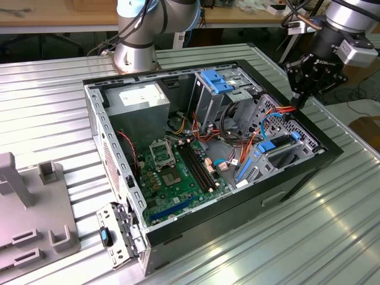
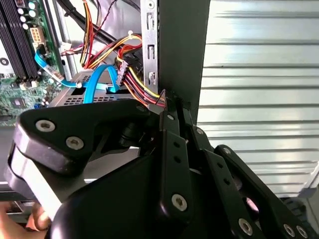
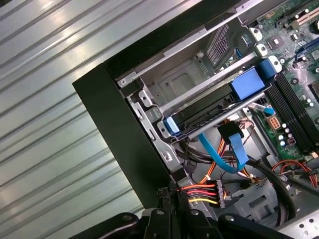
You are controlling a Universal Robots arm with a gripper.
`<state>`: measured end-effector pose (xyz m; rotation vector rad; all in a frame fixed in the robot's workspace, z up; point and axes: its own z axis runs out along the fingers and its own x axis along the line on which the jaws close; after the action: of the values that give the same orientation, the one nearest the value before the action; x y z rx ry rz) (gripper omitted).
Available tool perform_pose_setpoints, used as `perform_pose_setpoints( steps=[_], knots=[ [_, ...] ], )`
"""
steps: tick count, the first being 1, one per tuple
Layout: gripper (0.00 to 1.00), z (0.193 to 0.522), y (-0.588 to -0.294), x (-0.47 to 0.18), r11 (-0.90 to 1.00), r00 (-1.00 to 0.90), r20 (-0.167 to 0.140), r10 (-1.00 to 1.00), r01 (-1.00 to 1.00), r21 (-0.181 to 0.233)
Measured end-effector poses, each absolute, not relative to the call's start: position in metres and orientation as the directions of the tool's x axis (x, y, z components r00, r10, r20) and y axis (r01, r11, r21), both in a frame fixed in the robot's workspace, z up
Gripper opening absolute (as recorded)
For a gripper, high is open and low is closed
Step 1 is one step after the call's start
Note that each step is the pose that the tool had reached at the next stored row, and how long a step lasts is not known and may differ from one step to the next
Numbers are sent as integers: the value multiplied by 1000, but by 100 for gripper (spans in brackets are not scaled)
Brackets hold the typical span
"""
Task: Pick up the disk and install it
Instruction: 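Insert the first disk wire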
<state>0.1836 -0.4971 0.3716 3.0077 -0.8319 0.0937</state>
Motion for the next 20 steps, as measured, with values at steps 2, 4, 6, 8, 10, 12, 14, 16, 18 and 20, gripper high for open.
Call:
perform_pose_setpoints(
  steps=[2, 4, 6, 8, 10, 12, 14, 16, 18, 20],
  knots=[
    [16, 372, -497, 184, -848, 847, 63, -528, -530, 3],
    [16, 372, -497, 184, -833, 831, 63, -552, -553, 3],
    [16, 372, -497, 184, -822, 821, 63, -568, -569, 3],
    [16, 372, -497, 184, -811, 809, 63, -584, -586, 3],
    [16, 372, -497, 184, -799, 798, 63, -599, -601, 3],
    [16, 372, -497, 184, -789, 787, 63, -614, -615, 3],
    [16, 372, -497, 184, -777, 775, 63, -629, -630, 3],
    [16, 372, -497, 184, -765, 764, 63, -643, -644, 3],
    [16, 372, -497, 184, -748, 746, 63, -663, -664, 3],
    [16, 372, -497, 184, -726, 724, 63, -686, -688, 3]
  ],
)
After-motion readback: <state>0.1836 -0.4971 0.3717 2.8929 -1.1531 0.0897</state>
